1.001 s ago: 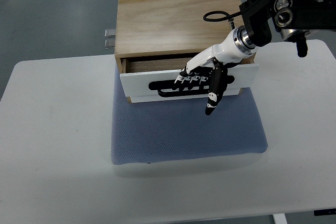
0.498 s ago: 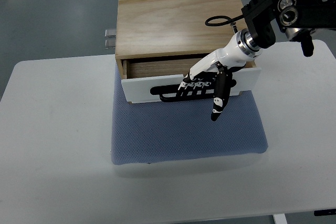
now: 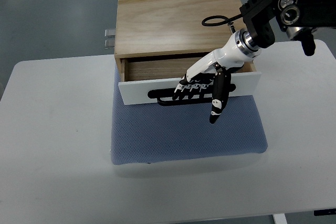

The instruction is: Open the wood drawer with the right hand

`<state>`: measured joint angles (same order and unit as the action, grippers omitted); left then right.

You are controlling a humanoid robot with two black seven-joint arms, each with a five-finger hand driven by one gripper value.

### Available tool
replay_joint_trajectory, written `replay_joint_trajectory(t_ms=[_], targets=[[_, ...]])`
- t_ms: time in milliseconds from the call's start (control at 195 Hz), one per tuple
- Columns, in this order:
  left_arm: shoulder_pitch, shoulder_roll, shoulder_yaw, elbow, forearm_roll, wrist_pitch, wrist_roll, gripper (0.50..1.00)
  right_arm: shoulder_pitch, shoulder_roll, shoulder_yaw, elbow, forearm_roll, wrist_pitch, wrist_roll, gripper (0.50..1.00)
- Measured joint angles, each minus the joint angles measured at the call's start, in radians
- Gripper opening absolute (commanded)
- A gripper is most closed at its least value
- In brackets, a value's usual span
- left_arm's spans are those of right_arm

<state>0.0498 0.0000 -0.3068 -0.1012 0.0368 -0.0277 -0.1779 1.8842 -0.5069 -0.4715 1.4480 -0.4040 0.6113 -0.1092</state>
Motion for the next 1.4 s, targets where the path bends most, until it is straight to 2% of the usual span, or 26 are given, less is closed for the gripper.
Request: replay_joint_trajectory(t_ms=[436,693,821,1042,1109,1216,1401], targets=[[0.0,0.0,0.0,0.0,0.0,0.0,0.0,1.0,0.046,-0.042,0.034,0.038,0.029,0.0,0.005,0.944],[-0.001,0.0,0.0,0.0,0.0,0.0,0.0,1.0,0.034,-0.117,0.24,0.024,0.059,0.0,0.005,0.944],[0.0,0.0,0.0,0.0,0.0,0.0,0.0,1.0,-0.089,-0.158,0.433,-0.063,0.114,0.0,0.005,0.944],[0.0,0.0,0.0,0.0,0.0,0.0,0.0,1.0,-0.404,-0.187,0.821,-0.276,0.126,-0.001,0.013,0.942],[0.0,0.0,0.0,0.0,0.0,0.0,0.0,1.0,-0.529,-0.16,0.989,-0.363,0.127,-0.029,0.03,0.942],[0.0,0.0,0.0,0.0,0.0,0.0,0.0,1.0,-0.677,-0.102,1.18,-0.475,0.127,-0.122,0.07,0.942],[0.0,0.0,0.0,0.0,0.0,0.0,0.0,1.0,-0.816,-0.001,1.358,-0.625,0.134,-0.37,0.164,0.94]])
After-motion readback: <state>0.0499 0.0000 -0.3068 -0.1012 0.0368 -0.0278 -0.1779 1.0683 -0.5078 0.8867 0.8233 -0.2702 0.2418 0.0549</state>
